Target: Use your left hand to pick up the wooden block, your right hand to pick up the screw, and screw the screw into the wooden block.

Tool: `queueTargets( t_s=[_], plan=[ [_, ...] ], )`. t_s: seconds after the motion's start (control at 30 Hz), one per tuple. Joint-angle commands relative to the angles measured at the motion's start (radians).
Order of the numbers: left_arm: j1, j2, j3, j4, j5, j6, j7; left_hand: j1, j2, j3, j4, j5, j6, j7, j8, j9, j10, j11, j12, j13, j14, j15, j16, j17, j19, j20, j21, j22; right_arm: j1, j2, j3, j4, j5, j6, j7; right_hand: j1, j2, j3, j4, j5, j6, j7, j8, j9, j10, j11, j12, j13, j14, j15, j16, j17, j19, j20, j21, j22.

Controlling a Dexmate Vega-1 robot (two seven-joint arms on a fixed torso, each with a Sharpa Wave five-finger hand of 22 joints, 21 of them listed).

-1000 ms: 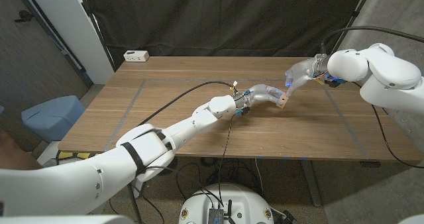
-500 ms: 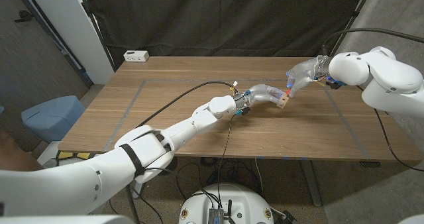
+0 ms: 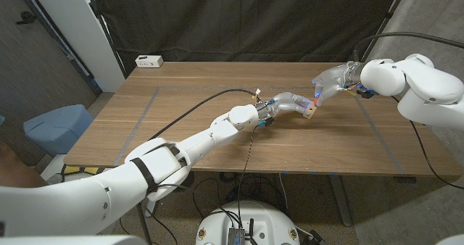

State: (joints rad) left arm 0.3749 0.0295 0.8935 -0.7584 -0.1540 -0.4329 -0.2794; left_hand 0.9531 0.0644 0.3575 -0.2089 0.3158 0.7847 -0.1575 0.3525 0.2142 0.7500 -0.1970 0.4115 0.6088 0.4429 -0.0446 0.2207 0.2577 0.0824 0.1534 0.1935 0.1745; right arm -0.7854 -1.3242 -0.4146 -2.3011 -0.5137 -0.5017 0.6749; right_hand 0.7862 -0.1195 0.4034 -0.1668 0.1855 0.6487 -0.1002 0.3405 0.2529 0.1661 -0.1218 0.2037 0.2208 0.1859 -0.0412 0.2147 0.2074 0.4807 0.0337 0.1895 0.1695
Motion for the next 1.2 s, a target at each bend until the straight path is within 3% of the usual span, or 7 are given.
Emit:
queueTargets(
  t_s=[0.03, 0.63, 1.2],
  plan=[
    [-0.001, -0.002, 0.002, 0.002, 0.002, 0.001, 0.001, -0.043, 0.051, 0.054, 0.054, 0.005, 0.065, 0.024, 0.009, 0.006, 0.009, -0.002, 0.011, 0.0, 0.008, -0.059, 0.004, 0.002, 0.004, -0.003, 0.008, 0.005, -0.02, -0.003, 0.012, 0.002, 0.011, 0.005, -0.035, 0.012, 0.001, 0.012, 0.001, 0.009, 0.02, 0.0, 0.013, 0.003, 0.018, -0.003, 0.008, 0.002, 0.015, -0.072, 0.007, 0.004, 0.01, -0.007, 0.008, 0.003],
    [-0.002, -0.003, 0.001, 0.008, 0.0, 0.001, 0.002, -0.045, 0.054, 0.054, 0.056, 0.004, 0.064, 0.025, 0.008, 0.006, 0.011, -0.002, 0.011, -0.002, 0.006, -0.058, 0.003, 0.003, 0.004, -0.003, 0.008, 0.005, -0.007, 0.016, -0.001, 0.017, 0.005, 0.026, -0.048, 0.032, 0.007, 0.027, 0.002, 0.006, 0.112, 0.001, 0.066, 0.01, 0.067, -0.016, 0.017, 0.0, 0.04, -0.087, 0.015, 0.007, 0.024, -0.017, 0.008, 0.002],
    [-0.009, -0.01, -0.001, 0.031, -0.004, -0.011, -0.005, -0.046, 0.054, 0.055, 0.056, 0.004, 0.063, 0.027, 0.007, 0.006, 0.01, 0.001, 0.012, -0.001, 0.009, -0.058, 0.003, 0.002, 0.004, -0.003, 0.007, 0.005, 0.002, 0.032, -0.01, 0.025, -0.003, 0.033, -0.043, 0.05, 0.011, 0.042, 0.0, 0.007, 0.17, -0.001, 0.1, 0.015, 0.098, -0.025, 0.02, -0.001, 0.057, -0.098, 0.018, 0.007, 0.036, -0.027, 0.009, 0.002]
  ],
)
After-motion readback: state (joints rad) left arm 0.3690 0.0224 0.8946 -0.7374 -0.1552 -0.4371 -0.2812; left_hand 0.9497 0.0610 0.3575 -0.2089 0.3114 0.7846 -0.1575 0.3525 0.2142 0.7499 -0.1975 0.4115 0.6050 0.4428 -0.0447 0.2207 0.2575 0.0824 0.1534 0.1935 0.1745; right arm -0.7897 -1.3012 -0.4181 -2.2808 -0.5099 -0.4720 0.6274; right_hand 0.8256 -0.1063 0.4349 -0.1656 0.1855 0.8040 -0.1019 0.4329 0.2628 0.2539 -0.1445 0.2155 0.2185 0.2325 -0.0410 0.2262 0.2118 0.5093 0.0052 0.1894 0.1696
